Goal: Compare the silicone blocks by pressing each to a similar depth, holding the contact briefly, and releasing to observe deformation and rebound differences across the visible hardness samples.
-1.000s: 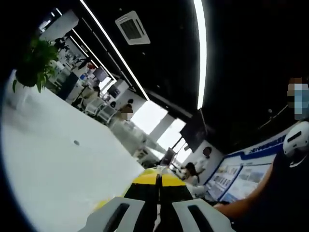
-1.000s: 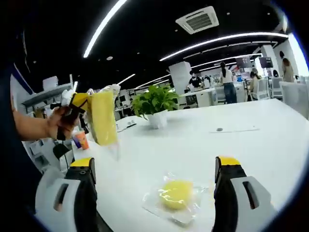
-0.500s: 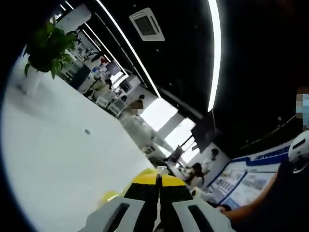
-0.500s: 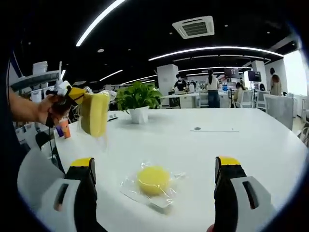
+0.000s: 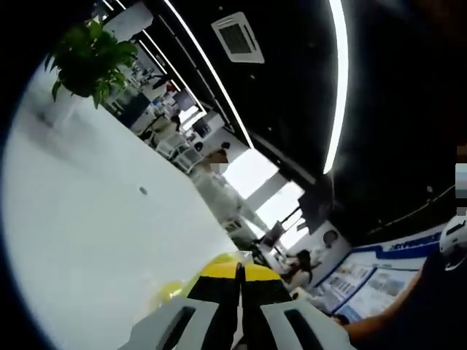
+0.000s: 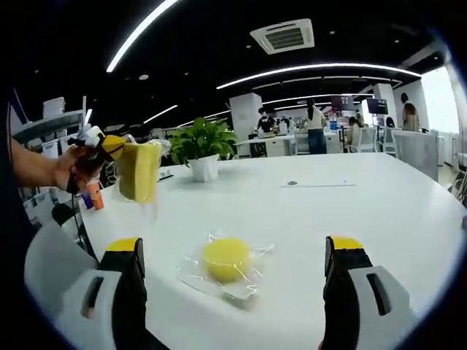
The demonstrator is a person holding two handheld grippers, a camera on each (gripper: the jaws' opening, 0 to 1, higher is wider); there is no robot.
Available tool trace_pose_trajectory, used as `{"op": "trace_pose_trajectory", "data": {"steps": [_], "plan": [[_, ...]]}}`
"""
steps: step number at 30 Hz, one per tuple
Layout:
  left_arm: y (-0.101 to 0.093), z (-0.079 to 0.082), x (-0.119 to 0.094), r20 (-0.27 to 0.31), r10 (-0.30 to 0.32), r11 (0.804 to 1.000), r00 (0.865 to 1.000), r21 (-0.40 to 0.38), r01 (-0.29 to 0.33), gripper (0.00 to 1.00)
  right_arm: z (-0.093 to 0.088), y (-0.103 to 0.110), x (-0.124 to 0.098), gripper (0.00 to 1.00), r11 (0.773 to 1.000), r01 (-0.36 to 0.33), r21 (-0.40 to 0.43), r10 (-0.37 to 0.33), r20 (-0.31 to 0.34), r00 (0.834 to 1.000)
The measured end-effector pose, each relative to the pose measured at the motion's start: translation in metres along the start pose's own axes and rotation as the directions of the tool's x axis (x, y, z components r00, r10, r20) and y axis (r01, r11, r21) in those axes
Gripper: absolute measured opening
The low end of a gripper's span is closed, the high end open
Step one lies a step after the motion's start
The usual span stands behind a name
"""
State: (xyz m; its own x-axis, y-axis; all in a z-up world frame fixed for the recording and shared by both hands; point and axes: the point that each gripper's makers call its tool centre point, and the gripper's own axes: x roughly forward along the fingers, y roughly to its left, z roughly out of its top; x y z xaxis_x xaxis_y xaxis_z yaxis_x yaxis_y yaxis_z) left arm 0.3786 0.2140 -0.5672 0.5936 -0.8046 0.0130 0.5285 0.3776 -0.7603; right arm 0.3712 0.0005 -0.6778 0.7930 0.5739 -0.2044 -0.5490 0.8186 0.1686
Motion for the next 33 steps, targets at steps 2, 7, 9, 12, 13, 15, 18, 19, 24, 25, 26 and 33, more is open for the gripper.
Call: {"op": "trace_pose_trajectory", "data": {"steps": [2,7,9,12,13,15,18,19,24,25,26,33], "plan": [[0.004,-0.002,0.000,-0.002,0.001,1.000,1.000,-0.005,-0.001,0.00,0.001,0.000,0.000,0.97,1.000,0.000,-0.002,0.000,0.001,1.000],[0.005,-0.004,0.000,0.001,-0.008,1.000,1.000,-0.010,0.008,0.00,0.001,0.001,0.001,0.97,1.000,0.005,-0.003,-0.005,-0.001,1.000],[0.008,-0.004,-0.001,0.000,-0.005,1.000,1.000,-0.014,0.005,0.00,-0.001,0.000,0.002,0.97,1.000,0.008,0.001,-0.008,-0.006,1.000],[0.012,-0.006,-0.001,-0.007,0.003,1.000,1.000,-0.014,-0.003,0.00,-0.002,0.000,0.002,0.97,1.000,0.011,0.005,-0.011,-0.009,1.000],[0.014,-0.006,-0.001,-0.009,0.007,1.000,1.000,-0.015,-0.007,0.00,-0.002,0.000,0.002,0.97,1.000,0.011,0.004,-0.011,-0.009,1.000],[0.019,-0.008,-0.002,-0.014,0.014,1.000,1.000,-0.026,-0.014,0.00,-0.003,0.000,0.002,0.97,1.000,0.010,0.004,-0.010,-0.011,1.000],[0.027,-0.012,-0.003,-0.021,0.026,0.999,0.999,-0.044,-0.027,0.00,-0.004,0.000,0.002,0.97,1.000,0.015,-0.002,-0.015,-0.016,1.000],[0.028,-0.012,-0.004,-0.022,0.028,0.999,0.999,-0.045,-0.029,0.00,-0.005,-0.001,0.002,0.97,1.000,0.017,0.001,-0.017,-0.016,1.000],[0.038,-0.020,-0.004,-0.046,0.047,0.997,0.998,-0.061,-0.050,0.00,-0.008,-0.001,0.003,0.97,1.000,0.019,-0.003,-0.019,-0.023,1.000],[0.040,-0.021,-0.004,-0.048,0.050,0.997,0.998,-0.063,-0.053,0.00,-0.008,-0.001,0.003,0.97,1.000,0.017,-0.006,-0.017,-0.025,1.000],[0.041,-0.022,-0.005,-0.052,0.052,0.996,0.997,-0.065,-0.056,0.00,-0.009,0.001,0.003,0.97,1.000,0.010,-0.012,-0.011,-0.031,0.999],[0.057,-0.027,-0.007,-0.061,0.079,0.992,0.995,-0.091,-0.084,0.00,-0.012,0.007,0.006,0.97,1.000,-0.024,-0.015,0.024,-0.039,0.999]]}}
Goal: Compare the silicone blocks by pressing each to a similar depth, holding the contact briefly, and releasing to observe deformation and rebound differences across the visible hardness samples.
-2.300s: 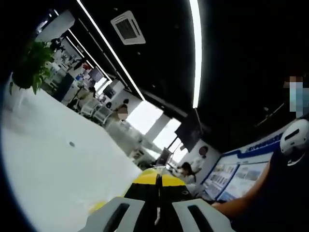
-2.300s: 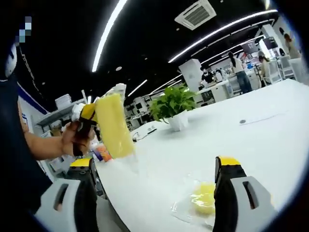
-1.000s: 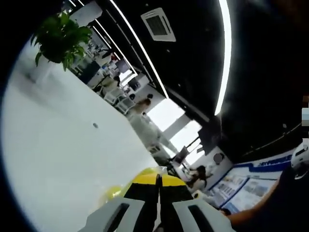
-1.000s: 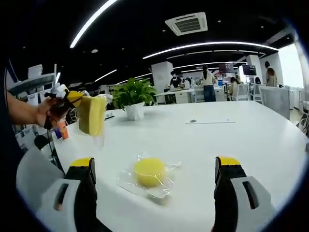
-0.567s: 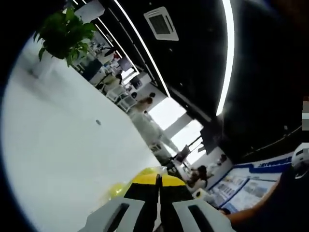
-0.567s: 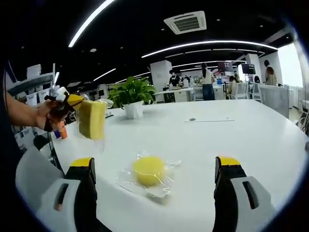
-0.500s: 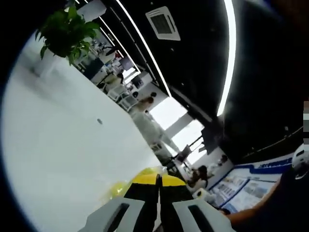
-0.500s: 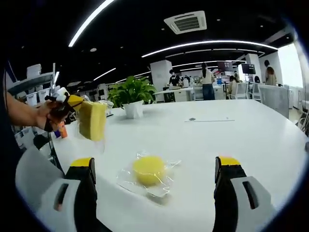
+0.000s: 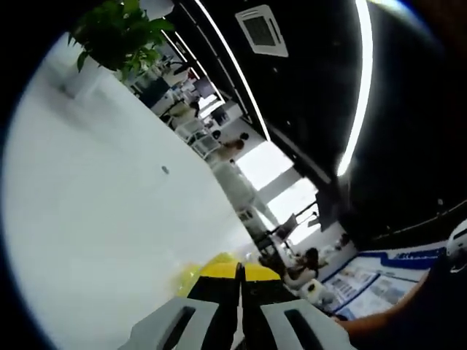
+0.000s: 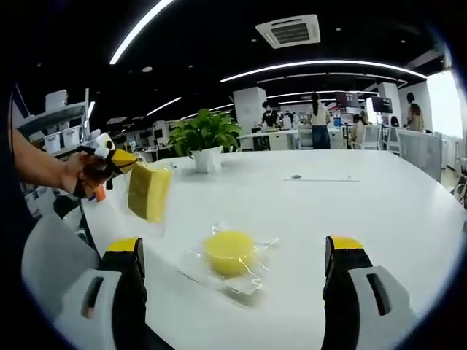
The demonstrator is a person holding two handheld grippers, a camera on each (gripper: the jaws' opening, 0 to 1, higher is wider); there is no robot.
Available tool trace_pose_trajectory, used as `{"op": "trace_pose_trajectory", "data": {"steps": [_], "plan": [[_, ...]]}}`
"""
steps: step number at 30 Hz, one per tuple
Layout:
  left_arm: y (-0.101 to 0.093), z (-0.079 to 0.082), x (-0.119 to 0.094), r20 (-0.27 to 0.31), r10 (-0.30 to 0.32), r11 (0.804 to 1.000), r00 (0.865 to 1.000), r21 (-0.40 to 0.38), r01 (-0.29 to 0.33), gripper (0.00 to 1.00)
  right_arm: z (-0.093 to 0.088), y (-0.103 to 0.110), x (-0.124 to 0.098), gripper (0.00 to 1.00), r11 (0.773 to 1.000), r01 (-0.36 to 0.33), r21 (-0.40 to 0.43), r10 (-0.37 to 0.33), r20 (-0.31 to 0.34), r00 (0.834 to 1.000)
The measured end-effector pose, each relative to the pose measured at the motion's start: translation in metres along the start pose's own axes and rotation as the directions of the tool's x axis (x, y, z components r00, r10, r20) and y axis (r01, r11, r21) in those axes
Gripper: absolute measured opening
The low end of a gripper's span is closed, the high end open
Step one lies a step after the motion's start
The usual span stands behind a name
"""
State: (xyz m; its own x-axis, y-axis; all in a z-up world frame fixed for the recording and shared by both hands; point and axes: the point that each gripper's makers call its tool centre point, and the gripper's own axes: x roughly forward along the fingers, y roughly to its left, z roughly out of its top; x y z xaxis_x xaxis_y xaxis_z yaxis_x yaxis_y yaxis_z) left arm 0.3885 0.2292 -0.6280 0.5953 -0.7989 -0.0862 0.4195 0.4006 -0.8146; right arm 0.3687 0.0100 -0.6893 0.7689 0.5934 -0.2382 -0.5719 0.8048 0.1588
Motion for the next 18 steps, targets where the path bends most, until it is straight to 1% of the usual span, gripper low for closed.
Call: {"op": "trace_pose_trajectory", "data": {"steps": [2,3,5,8,11,12,15,18], "plan": [[0.004,-0.001,0.000,-0.004,0.006,1.000,1.000,-0.011,-0.006,0.00,-0.001,-0.001,0.000,0.97,1.000,0.003,0.008,-0.003,-0.003,1.000],[0.006,-0.001,0.000,-0.005,0.010,1.000,1.000,-0.017,-0.010,0.00,0.000,0.001,0.000,0.97,1.000,-0.005,0.007,0.005,0.006,1.000],[0.010,-0.002,-0.001,-0.007,0.013,0.999,1.000,-0.031,-0.013,0.00,0.002,0.003,0.001,0.97,1.000,-0.012,-0.011,0.012,0.018,1.000],[0.016,-0.001,-0.002,-0.005,0.022,0.999,1.000,-0.041,-0.022,0.00,-0.002,0.003,0.002,0.97,1.000,-0.013,-0.006,0.013,-0.004,1.000],[0.023,-0.001,-0.003,-0.002,0.036,0.998,0.999,-0.055,-0.036,0.00,-0.002,0.001,0.002,0.97,1.000,-0.008,0.002,0.008,-0.002,1.000],[0.026,-0.001,-0.003,-0.002,0.040,0.997,0.999,-0.060,-0.040,0.00,-0.003,0.001,0.002,0.97,1.000,-0.008,0.003,0.008,-0.010,1.000],[0.036,-0.002,-0.003,-0.005,0.054,0.994,0.999,-0.099,-0.054,0.00,-0.003,0.001,0.002,0.97,1.000,-0.009,0.001,0.009,-0.009,1.000],[0.046,-0.005,-0.002,-0.012,0.072,0.990,0.997,-0.118,-0.073,0.00,-0.004,0.000,0.002,0.97,1.000,-0.005,0.010,0.005,-0.013,1.000]]}}
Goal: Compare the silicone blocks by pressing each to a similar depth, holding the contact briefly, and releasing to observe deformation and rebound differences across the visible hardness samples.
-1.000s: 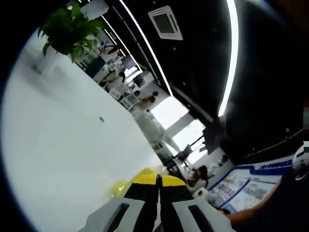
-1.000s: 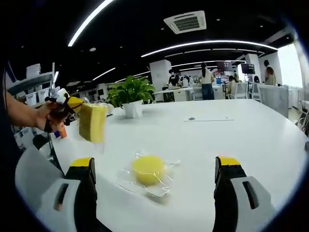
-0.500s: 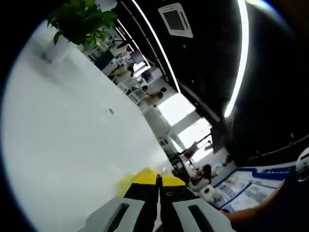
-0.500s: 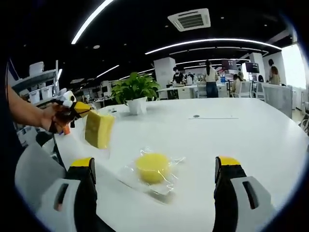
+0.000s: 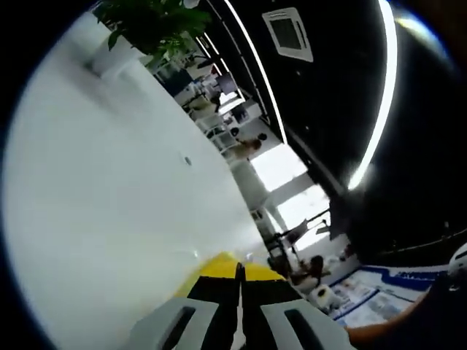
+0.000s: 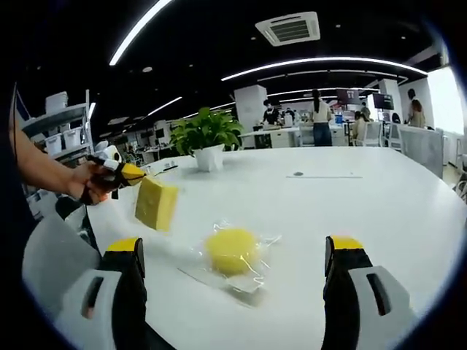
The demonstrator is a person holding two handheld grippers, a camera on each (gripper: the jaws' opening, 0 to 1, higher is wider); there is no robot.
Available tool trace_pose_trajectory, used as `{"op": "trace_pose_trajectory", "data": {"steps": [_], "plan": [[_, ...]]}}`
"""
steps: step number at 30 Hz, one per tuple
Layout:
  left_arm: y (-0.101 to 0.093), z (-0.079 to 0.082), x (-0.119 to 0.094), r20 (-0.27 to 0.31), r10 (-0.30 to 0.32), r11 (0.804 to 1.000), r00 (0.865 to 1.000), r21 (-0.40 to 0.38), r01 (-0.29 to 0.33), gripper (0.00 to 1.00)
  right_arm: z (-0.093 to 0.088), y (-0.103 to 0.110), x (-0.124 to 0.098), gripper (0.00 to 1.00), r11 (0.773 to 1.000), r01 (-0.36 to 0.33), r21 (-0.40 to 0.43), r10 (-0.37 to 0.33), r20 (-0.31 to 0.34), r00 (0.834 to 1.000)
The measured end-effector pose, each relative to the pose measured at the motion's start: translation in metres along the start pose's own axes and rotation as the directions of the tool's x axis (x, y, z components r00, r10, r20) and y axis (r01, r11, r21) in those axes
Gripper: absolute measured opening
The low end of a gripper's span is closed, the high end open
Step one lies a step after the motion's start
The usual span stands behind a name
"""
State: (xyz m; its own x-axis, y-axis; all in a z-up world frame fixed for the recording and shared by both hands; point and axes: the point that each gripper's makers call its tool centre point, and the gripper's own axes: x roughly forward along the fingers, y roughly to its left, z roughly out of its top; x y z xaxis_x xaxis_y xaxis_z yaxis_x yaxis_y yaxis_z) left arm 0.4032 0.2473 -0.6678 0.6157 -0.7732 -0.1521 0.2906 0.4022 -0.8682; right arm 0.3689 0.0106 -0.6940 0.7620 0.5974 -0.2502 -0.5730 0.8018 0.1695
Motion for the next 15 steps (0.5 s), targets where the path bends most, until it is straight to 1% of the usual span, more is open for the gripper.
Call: {"op": "trace_pose_trajectory", "data": {"steps": [11,13,15], "plan": [[0.024,0.001,-0.003,-0.015,0.056,0.998,0.998,-0.002,-0.056,0.00,-0.002,-0.003,-0.001,0.97,1.000,0.012,0.013,-0.012,-0.010,1.000],[0.027,0.003,-0.004,-0.013,0.064,0.998,0.998,0.007,-0.064,0.00,-0.003,-0.003,-0.001,0.97,1.000,0.013,0.014,-0.013,-0.015,1.000],[0.031,0.005,-0.003,-0.007,0.071,0.997,0.997,0.032,-0.070,0.00,-0.004,-0.003,-0.001,0.97,1.000,0.012,0.020,-0.011,-0.018,1.000]]}}
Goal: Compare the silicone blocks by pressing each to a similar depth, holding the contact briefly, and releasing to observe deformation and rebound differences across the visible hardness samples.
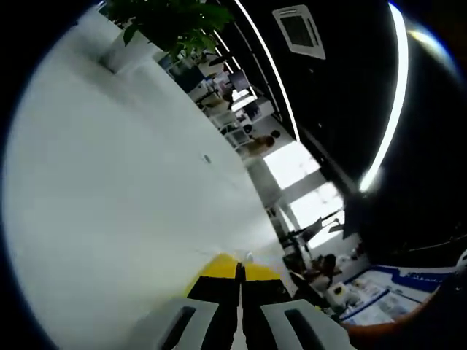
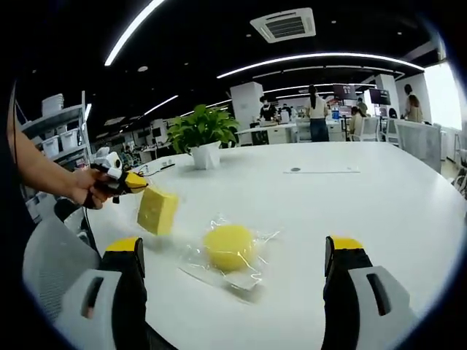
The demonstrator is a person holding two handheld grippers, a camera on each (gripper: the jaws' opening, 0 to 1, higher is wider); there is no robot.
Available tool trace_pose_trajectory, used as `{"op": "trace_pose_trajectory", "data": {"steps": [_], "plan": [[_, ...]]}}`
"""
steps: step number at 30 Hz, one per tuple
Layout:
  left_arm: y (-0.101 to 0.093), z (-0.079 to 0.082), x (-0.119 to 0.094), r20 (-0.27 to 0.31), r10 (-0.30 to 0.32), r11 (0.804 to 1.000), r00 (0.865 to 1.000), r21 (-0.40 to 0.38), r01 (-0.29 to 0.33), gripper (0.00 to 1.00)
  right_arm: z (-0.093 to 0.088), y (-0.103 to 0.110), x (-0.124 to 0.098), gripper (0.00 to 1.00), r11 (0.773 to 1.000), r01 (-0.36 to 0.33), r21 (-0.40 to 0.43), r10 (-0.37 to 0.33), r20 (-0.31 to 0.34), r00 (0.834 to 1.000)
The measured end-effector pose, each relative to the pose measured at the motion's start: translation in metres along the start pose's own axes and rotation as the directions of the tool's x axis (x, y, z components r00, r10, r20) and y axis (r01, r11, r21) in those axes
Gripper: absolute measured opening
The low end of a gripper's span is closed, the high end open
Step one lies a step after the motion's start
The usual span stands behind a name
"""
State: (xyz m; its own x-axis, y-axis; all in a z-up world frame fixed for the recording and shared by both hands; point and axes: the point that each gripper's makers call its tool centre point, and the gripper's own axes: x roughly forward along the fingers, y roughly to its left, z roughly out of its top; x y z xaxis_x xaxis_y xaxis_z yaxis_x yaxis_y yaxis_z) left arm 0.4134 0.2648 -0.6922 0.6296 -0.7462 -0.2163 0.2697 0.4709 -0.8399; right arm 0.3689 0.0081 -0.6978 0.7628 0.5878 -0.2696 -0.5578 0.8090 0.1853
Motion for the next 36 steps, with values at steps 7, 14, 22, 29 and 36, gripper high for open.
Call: {"op": "trace_pose_trajectory", "data": {"steps": [7,14,22,29,36], "plan": [[0.021,0.003,0.002,-0.016,0.083,0.982,0.996,0.174,-0.079,0.00,-0.001,0.000,0.001,0.97,1.000,0.000,-0.003,0.000,-0.004,1.000],[0.028,0.005,0.004,-0.020,0.099,0.958,0.995,0.273,-0.090,0.00,-0.003,-0.002,0.001,0.97,1.000,0.003,0.002,-0.003,-0.008,1.000],[0.047,0.004,0.003,-0.038,0.169,0.942,0.985,0.299,-0.150,0.00,-0.002,-0.002,0.001,0.97,1.000,0.008,0.008,-0.008,-0.008,1.000],[0.059,0.003,0.005,-0.038,0.210,0.917,0.977,0.354,-0.184,0.00,-0.004,-0.003,0.001,0.96,1.000,0.014,0.004,-0.014,-0.017,1.000],[0.066,0.000,0.008,-0.046,0.241,0.906,0.969,0.368,-0.208,0.00,-0.005,-0.004,0.001,0.96,1.000,0.017,0.006,-0.017,-0.023,1.000]]}}
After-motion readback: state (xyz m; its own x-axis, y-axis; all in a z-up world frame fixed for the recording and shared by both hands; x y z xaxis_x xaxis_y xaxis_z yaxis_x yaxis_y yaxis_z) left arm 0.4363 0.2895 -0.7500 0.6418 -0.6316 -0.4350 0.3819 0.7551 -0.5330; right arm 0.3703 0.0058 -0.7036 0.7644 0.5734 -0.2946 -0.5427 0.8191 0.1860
